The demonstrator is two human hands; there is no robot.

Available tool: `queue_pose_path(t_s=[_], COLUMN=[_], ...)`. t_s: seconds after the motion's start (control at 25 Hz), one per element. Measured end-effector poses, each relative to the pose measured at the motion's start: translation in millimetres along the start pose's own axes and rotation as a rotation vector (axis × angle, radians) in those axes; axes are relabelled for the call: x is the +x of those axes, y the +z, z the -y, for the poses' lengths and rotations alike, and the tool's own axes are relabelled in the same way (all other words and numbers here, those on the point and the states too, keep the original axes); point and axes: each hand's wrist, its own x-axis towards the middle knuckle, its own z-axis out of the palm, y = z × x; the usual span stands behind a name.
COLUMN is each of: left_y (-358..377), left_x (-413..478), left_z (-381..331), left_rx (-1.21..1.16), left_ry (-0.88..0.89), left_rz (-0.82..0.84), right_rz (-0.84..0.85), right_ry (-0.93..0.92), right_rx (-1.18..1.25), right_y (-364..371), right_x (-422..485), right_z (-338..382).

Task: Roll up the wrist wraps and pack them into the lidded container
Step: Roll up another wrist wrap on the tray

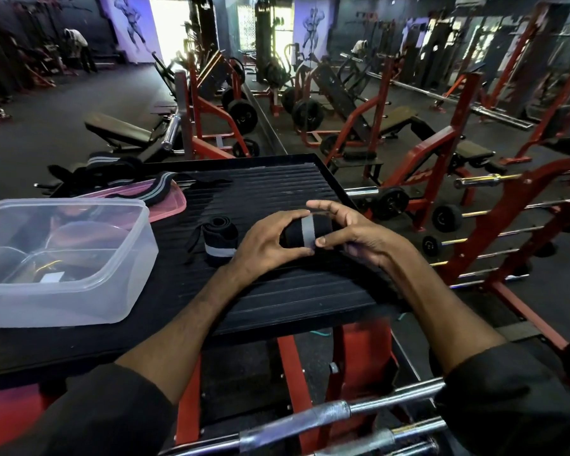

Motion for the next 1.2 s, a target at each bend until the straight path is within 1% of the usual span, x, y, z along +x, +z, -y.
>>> queue_pose_path(t_s=[0.12,0.24,0.36,0.52,0.68,0.8,0.88,1.0,1.08,1.12,1.2], left_y=[-1,-4,-7,-9,-11,-13,-18,-41,-65,-77,-95], left_x=[-5,-7,-8,-11,-10,-13,-14,-12,-16,-21,-33], left_z=[0,-3,-5,-4,-3,-5,-9,-9,-6,-2,2], left_rx=[0.071,0.124,0.150,0.133,0.142,0.137,0.140,0.180,0.251,0.290,0.340], left_ry=[0.041,0.097,0.120,0.145,0.122,0.109,0.110,0.099,0.024,-0.040,-0.210], left_rz=[0.047,0.010,-0.007,-0.005,-0.111,-0.165,-0.174,-0.184,-0.253,-0.296,-0.353], right_rz=[-0.035,-0.047,-0.061,-0.124,-0.144,-0.098,-0.102,-0.150,-0.156,-0.143,-0.082], right_ry=[0.026,0.077,0.109,0.062,0.040,0.060,0.045,0.002,-0.018,-0.036,-0.056], right_rx=[-0.136,-0.176,-0.164,-0.079,0.021,0.052,0.039,-0.016,-0.112,-0.251,-0.618], right_y=[8,10,10,17,21,23,26,38,48,51,56], right_x=[-3,-3,-3,-4,2,6,10,20,31,39,56], right_z=[8,6,-3,-10,-10,-9,-8,1,11,15,22])
